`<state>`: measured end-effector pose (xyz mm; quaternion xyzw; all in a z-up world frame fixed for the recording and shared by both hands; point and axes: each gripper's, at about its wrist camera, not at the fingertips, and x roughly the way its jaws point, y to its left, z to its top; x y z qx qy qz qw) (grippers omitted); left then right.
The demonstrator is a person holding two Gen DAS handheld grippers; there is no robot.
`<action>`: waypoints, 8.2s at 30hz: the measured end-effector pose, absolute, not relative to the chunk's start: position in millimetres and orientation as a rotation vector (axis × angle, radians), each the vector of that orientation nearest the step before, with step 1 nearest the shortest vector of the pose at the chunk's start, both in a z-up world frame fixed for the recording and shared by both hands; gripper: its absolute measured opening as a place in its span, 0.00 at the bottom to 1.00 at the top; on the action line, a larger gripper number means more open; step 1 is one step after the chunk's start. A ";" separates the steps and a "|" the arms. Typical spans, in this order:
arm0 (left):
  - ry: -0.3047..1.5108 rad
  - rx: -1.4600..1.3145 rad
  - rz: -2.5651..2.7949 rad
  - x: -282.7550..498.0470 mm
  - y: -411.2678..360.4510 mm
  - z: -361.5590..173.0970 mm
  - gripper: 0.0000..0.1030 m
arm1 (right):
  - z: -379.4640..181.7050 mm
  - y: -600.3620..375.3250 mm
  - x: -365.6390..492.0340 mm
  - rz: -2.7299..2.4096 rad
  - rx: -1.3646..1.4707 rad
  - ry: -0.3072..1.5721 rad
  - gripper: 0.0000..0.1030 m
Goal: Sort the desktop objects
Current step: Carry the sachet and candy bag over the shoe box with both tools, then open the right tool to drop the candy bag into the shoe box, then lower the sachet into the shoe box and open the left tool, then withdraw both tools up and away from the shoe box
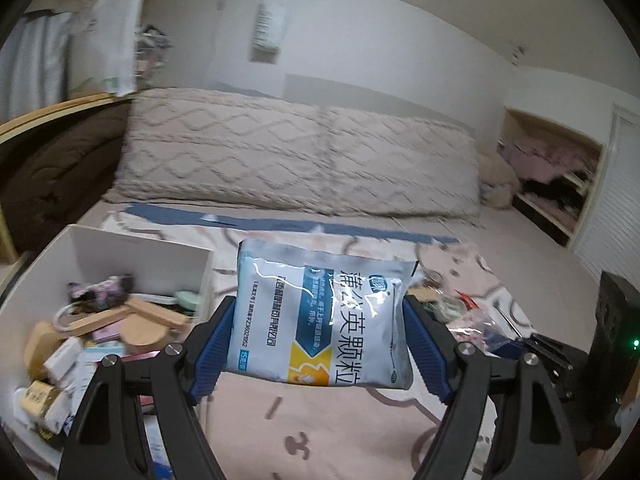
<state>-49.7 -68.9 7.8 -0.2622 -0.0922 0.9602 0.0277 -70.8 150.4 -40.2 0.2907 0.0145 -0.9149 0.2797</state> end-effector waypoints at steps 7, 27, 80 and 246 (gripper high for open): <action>-0.291 -0.771 3.063 -34.3 -96.0 7.5 0.78 | -38.9 127.8 -74.0 -2.422 0.775 0.016 0.39; -0.265 -0.692 3.309 15.2 -171.9 13.2 0.78 | -26.7 30.3 -63.4 -2.286 0.723 0.046 0.39; -0.294 -1.033 3.429 20.8 -246.4 -36.1 0.78 | -64.1 -110.9 -34.9 -1.814 1.159 0.545 0.39; -0.018 -0.729 3.394 21.3 -111.2 -4.3 1.00 | -35.1 174.2 -35.6 -2.543 0.733 0.081 1.00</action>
